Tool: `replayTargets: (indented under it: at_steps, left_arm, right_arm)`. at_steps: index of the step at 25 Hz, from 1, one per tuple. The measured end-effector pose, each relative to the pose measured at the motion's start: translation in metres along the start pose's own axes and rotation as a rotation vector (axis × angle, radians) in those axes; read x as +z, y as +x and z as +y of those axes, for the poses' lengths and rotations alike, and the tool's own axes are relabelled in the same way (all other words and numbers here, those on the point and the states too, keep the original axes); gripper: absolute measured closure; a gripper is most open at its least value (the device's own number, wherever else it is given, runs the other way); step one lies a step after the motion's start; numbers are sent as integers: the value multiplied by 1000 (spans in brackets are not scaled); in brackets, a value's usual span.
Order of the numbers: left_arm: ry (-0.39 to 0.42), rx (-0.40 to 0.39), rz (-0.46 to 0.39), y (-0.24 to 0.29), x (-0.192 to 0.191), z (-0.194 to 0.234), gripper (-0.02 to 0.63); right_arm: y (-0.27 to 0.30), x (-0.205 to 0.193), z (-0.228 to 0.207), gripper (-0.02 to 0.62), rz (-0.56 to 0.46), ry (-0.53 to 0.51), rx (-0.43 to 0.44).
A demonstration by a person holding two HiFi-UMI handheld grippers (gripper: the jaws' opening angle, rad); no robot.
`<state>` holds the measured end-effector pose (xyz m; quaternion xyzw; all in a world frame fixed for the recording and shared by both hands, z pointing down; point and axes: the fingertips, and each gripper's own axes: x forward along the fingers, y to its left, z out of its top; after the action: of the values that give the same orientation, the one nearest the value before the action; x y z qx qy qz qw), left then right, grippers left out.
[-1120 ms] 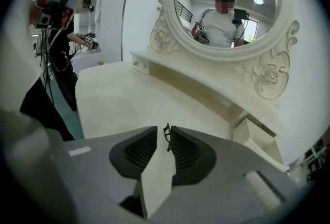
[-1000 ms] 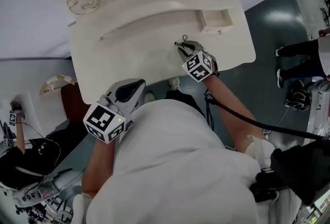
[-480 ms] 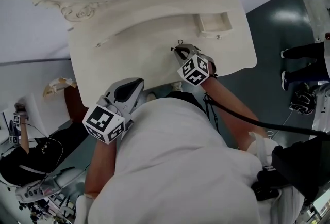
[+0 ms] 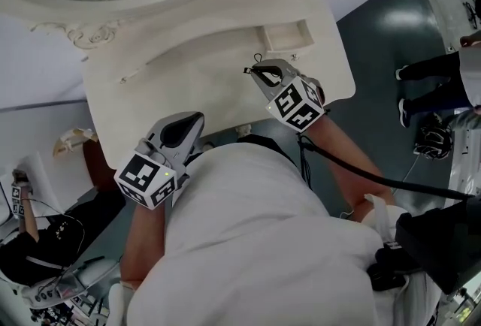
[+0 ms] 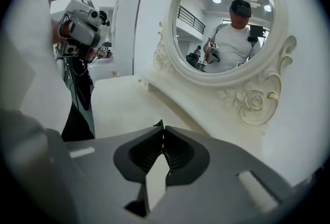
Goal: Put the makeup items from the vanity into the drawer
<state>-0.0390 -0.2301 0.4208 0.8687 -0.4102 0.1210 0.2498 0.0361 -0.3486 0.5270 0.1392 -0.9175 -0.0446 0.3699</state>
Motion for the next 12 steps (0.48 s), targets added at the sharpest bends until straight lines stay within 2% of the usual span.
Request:
replayTargets:
  at_steps: [6,12]
  left_arm:
    - [1,-2,-19,18,8,-7,607]
    - [-5,26,-19,26,14,-3,607]
  right_arm:
    - [-20,-28,-67,582,47,-5,-23]
    - [-11,-60,-106,583,115,-39,25]
